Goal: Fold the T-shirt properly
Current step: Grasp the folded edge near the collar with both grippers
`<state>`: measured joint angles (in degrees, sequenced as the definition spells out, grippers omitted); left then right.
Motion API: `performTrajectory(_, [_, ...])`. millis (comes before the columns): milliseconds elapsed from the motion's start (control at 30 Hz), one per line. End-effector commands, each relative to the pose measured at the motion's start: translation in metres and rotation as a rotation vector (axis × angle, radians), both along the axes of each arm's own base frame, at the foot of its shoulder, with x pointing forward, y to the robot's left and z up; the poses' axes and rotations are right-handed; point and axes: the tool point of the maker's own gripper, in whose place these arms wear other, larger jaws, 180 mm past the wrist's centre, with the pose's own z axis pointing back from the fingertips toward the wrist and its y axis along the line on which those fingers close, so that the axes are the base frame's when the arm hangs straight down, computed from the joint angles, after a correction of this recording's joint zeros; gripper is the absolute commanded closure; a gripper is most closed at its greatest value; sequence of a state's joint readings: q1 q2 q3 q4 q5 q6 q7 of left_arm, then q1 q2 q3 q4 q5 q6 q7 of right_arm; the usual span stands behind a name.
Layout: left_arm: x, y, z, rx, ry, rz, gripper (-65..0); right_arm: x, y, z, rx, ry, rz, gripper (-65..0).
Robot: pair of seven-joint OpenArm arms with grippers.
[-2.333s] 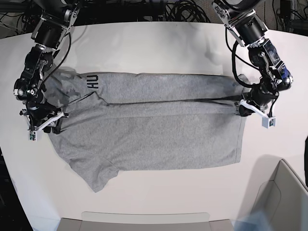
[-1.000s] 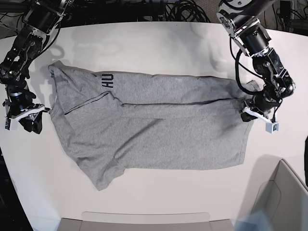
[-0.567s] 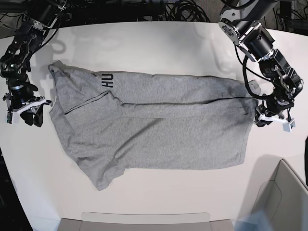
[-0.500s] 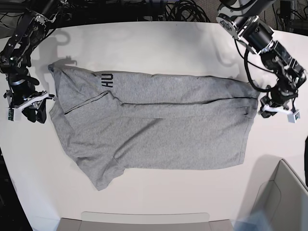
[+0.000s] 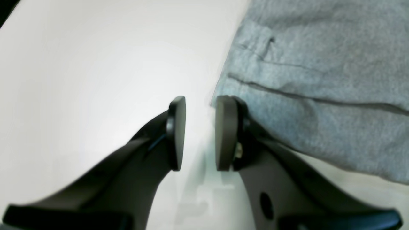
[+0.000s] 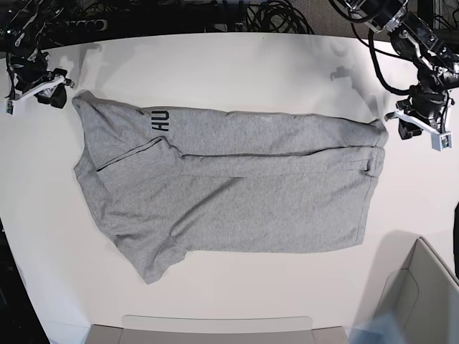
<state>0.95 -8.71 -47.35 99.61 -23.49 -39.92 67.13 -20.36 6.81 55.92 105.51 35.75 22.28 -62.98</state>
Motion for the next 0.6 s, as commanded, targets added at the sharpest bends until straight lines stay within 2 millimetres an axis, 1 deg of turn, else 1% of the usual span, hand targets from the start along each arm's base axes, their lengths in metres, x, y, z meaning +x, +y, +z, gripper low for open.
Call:
performTrajectory(0, [0.01, 0.004, 0.016, 0.024, -0.056, -0.008, -17.0, 0.005, 0.002, 0.001, 0.0, -0.02, 0.032, -26.1])
performTrajectory(67, [0.01, 0.004, 0.016, 0.024, -0.056, -0.008, -17.0, 0.001, 0.006, -0.013, 0.024, 0.005, 0.062, -27.9])
performTrajectory(133, [0.011, 0.003, 0.016, 0.024, -0.057, -0.01, -17.0, -0.002, 0.007, -0.025, 0.048, 0.024, 0.08, -28.0])
performTrajectory(233, [0.011, 0.003, 0.017, 0.025, -0.06, -0.009, -17.0, 0.006, 0.006, -0.034, 0.087, 0.019, 0.064, -28.0])
performTrajectory(300, [0.011, 0.004, 0.017, 0.027, -0.061, -0.008, -17.0, 0.011, 0.006, -0.037, 0.102, 0.012, 0.057, -28.0])
performTrajectory(467, [0.011, 0.004, 0.017, 0.03, -0.061, -0.007, -17.1, 0.033, 0.01, -0.034, 0.132, -0.029, 0.056, -28.0])
performTrajectory(567, [0.011, 0.005, 0.016, 0.03, -0.06, -0.005, -17.1, 0.036, 0.011, -0.032, 0.136, -0.041, 0.057, -28.0])
